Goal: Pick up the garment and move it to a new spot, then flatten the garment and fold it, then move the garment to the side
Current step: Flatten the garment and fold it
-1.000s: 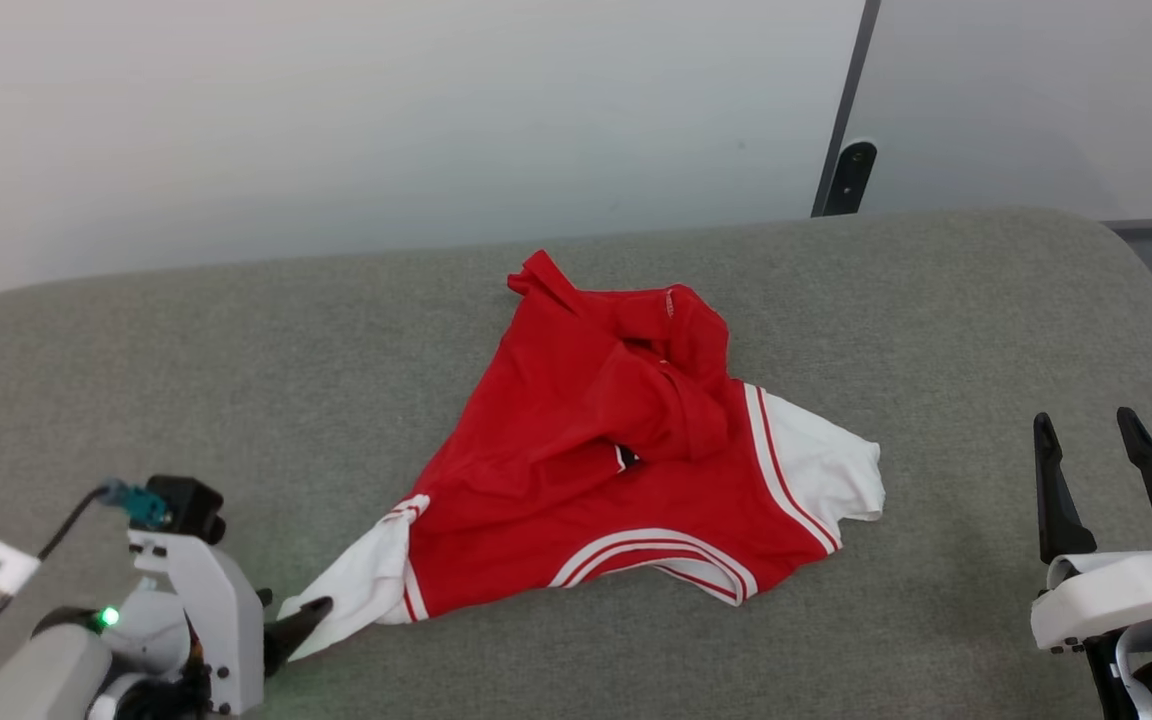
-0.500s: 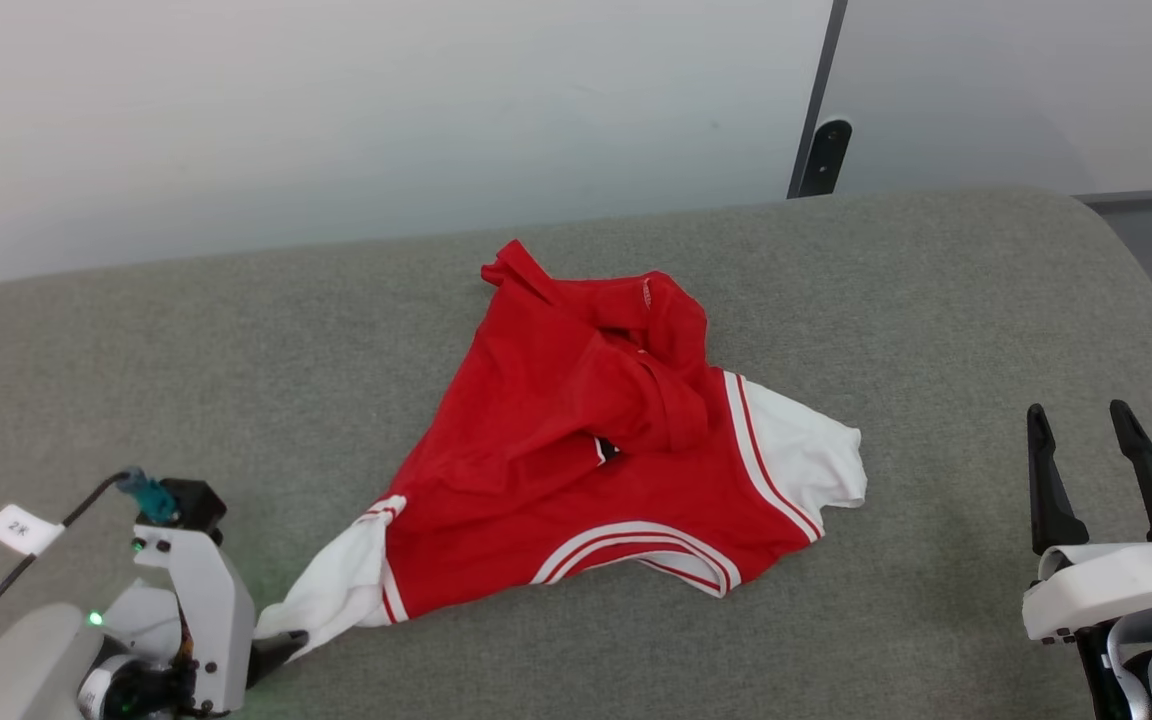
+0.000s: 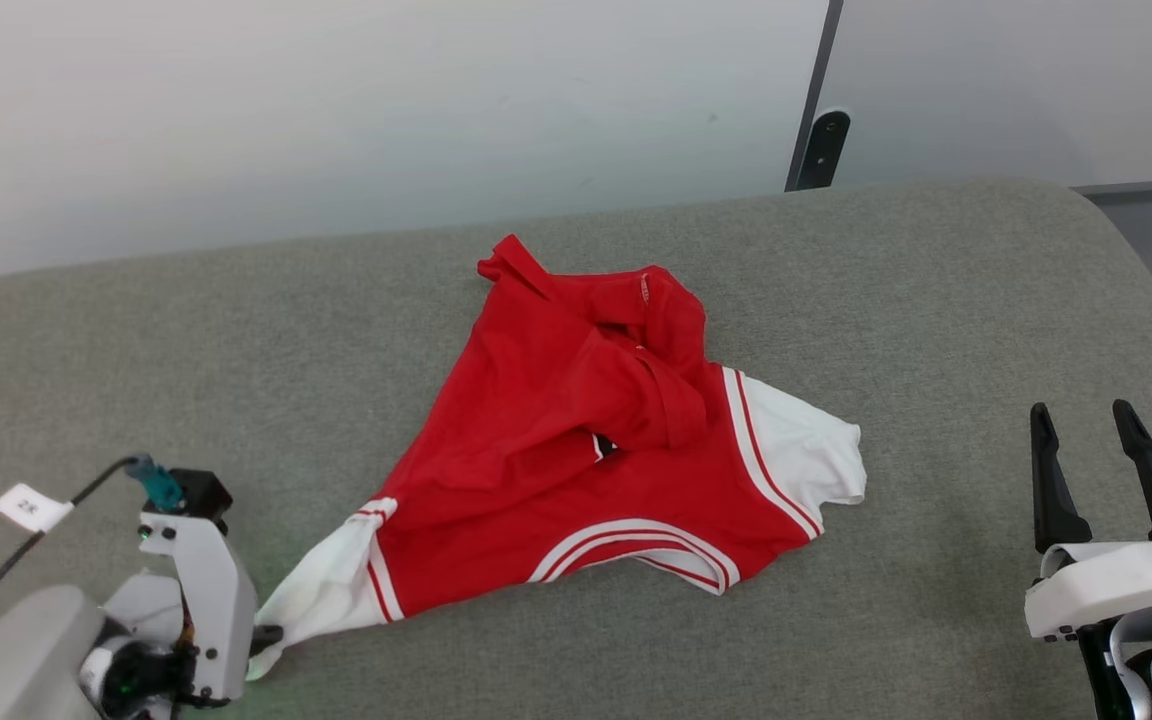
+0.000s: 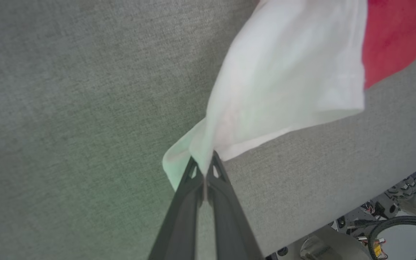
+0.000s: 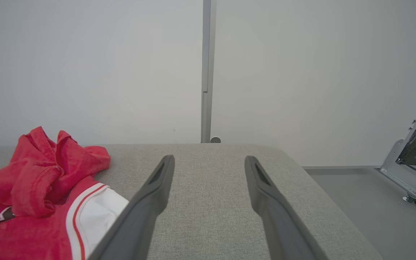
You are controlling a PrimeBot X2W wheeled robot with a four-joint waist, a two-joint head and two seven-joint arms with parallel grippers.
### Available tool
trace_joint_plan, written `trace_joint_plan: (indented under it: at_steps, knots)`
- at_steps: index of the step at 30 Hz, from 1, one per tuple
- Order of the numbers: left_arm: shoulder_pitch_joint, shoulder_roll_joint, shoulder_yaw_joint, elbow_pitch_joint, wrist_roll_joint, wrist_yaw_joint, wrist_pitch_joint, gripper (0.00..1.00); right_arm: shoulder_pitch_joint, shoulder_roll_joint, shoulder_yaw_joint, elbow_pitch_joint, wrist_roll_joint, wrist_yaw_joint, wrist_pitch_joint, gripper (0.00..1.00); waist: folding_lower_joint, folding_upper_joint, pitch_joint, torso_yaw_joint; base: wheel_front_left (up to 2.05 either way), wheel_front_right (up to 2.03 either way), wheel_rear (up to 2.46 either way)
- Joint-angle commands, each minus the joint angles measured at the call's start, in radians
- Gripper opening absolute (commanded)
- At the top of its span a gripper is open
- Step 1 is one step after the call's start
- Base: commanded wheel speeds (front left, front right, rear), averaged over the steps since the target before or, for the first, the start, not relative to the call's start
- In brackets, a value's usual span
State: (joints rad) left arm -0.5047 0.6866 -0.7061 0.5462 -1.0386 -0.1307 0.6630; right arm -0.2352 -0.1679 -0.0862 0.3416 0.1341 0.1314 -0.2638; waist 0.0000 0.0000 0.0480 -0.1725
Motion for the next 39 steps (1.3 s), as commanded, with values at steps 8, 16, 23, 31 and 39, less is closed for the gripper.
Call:
trace_joint_plan:
  at_steps: [8, 16, 23, 31, 39]
  knots:
    - [-0.071, 0.031, -0.02, 0.0, -0.03, 0.001, 0.064, 0.0, -0.006, -0.001, 0.002, 0.017, 0.013, -0.001, -0.001, 1.0, 0.0, 0.0, 0.004, 0.006, 0.0, 0.0, 0.0]
    - [-0.141, 0.066, -0.019, 0.004, -0.034, 0.001, 0.081, 0.06, -0.014, 0.001, 0.007, 0.028, 0.014, -0.001, -0.001, 1.0, 0.0, 0.0, 0.025, 0.001, 0.0, 0.0, 0.0]
    - [-0.16, 0.058, -0.022, 0.049, -0.037, 0.001, 0.075, 0.0, -0.022, -0.004, 0.01, 0.031, 0.02, -0.001, -0.001, 1.0, 0.0, 0.0, 0.049, -0.005, 0.0, 0.0, 0.0]
    - [-0.125, 0.016, -0.046, 0.112, -0.057, 0.001, 0.042, 0.07, -0.028, -0.001, 0.012, 0.033, 0.016, -0.001, -0.001, 1.0, 0.0, 0.0, 0.062, -0.006, 0.0, 0.0, 0.0]
    - [-0.165, 0.019, -0.061, 0.135, -0.046, 0.001, 0.033, 1.0, -0.021, -0.001, 0.006, 0.044, 0.008, -0.001, -0.001, 1.0, 0.0, 0.0, 0.046, 0.011, 0.0, 0.0, 0.0]
